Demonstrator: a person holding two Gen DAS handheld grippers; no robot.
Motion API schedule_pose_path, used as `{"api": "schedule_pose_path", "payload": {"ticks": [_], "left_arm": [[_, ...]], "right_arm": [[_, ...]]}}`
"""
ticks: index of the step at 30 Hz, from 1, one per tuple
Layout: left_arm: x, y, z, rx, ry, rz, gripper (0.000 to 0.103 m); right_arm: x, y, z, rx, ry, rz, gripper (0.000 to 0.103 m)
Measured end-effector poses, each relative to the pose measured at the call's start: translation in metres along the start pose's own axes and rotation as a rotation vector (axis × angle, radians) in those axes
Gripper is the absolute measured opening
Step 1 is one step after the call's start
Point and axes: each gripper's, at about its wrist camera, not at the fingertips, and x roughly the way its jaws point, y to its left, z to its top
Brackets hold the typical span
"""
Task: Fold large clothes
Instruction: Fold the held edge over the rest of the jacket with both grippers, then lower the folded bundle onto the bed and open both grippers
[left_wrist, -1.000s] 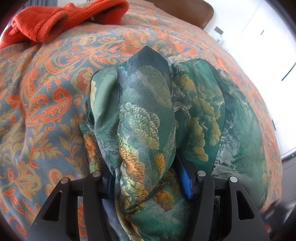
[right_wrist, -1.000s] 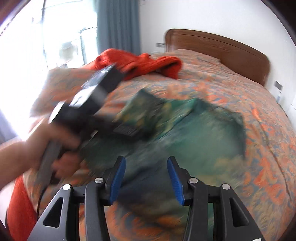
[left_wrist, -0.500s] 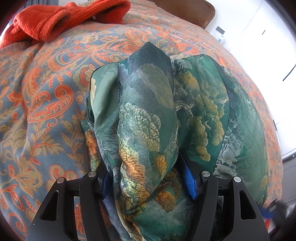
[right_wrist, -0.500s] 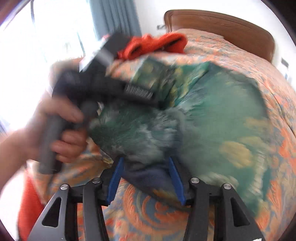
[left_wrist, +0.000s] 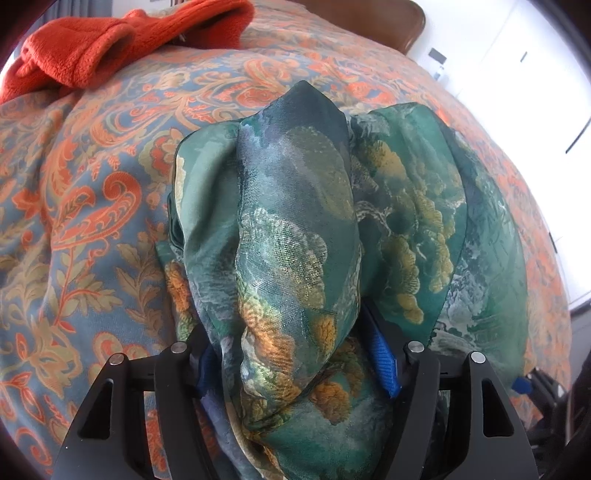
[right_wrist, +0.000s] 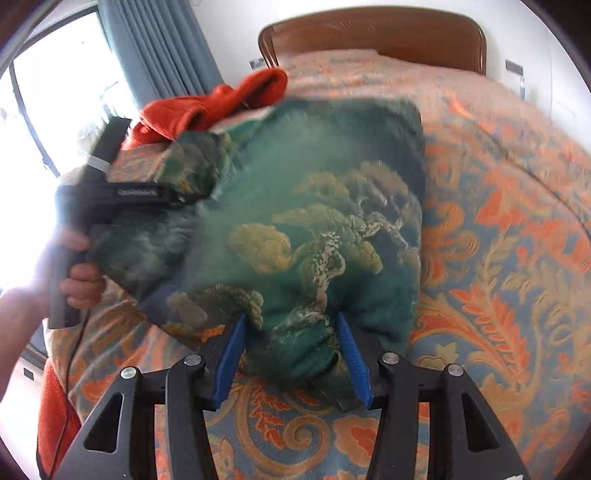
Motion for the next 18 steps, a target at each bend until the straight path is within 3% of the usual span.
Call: {"api": "schedule_pose_path", "payload": {"ticks": [6,9,11,14,18], "left_arm": [[0.003,-0.001,0.005,-0.018,0.004,0.004,0.073],[-0.028,-0.002,0.004,-0.026,-0.044,-0.033,0.075],[-0.056,0.005,0.0,-0.048,-0.084,-0.094,0.089],[-0.097,0.024,-0.014,-0.065,-0.153,-0.161,0.1],[-0.121,0.05,-0.043,-0.092,-0.158,-0.083,0.101]], "right_arm": [[0.016,0.001,-0.005,0.0,0.008,-0.012,0.051],[0.002,0.013,-0.003,-0.02,-0.015,-0.039,0.052],[-0.024,0.022,-0.008,-0.032,-0.07,-0.063,0.053],[-0.068,0.025,-0.019,-0.018,-0.157,-0.059,0.055],[-0.106,0.015,-0.041,0.006,-0.182,-0.105,0.061]]}}
